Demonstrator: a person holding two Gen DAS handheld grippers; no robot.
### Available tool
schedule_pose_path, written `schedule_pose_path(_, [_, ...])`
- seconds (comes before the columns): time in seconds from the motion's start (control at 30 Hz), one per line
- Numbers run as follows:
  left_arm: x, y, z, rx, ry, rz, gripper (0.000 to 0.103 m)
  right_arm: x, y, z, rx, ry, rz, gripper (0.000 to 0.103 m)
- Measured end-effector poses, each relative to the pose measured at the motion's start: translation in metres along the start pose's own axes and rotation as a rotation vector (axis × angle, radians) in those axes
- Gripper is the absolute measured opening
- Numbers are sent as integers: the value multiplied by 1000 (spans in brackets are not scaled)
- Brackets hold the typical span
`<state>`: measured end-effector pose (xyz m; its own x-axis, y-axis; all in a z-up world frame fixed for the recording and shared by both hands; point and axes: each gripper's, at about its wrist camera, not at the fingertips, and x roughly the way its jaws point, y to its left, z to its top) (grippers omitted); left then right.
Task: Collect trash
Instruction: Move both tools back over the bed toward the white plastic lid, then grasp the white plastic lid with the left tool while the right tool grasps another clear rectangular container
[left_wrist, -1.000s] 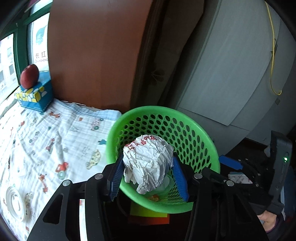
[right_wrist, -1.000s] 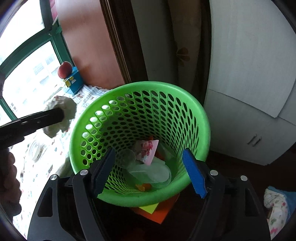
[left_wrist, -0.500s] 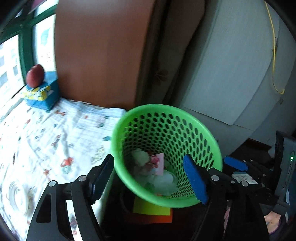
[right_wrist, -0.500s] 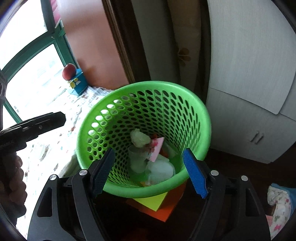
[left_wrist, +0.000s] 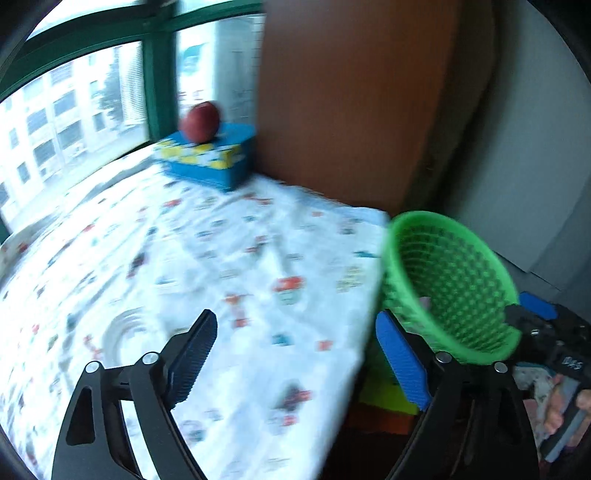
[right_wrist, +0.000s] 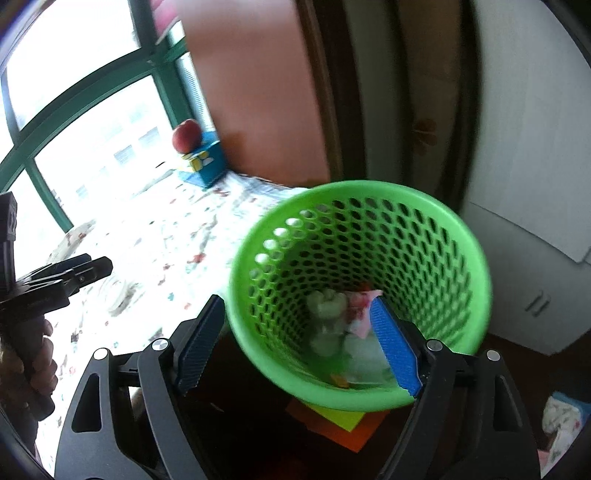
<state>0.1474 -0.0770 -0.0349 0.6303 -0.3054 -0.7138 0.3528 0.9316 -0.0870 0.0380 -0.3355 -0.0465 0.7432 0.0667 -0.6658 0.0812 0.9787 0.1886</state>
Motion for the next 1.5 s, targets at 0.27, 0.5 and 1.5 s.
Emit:
schedule_pose_path(0.27, [7,88,-24,-70,49,129,91,14,41,10,-53,14,60,82])
schedule_pose_path(0.5, [28,134,-44,-102,121,150,92,35,73,15,-96,44,99,82])
schedule_pose_path(1.5, [75,160,-55,-76,161,117,87,104,160,30,-198,141,188,82])
